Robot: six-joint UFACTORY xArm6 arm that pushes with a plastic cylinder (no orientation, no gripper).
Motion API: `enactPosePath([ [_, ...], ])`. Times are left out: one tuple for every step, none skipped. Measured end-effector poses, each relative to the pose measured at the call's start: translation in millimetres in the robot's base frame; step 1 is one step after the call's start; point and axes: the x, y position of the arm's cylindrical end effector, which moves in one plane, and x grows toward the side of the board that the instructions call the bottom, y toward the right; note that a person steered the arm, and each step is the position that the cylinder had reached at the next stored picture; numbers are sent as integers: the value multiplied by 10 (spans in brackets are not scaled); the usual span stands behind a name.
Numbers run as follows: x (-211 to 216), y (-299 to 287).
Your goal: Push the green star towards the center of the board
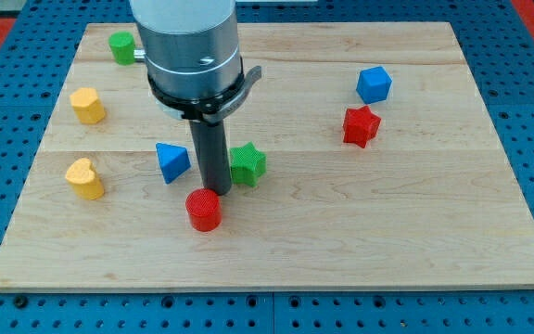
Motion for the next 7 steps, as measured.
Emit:
enactPosePath([
  [257, 966],
  [295, 1779],
  [435, 1985],
  [952, 1979],
  [1174, 1879],
  [1162, 1086],
  [1130, 355],
])
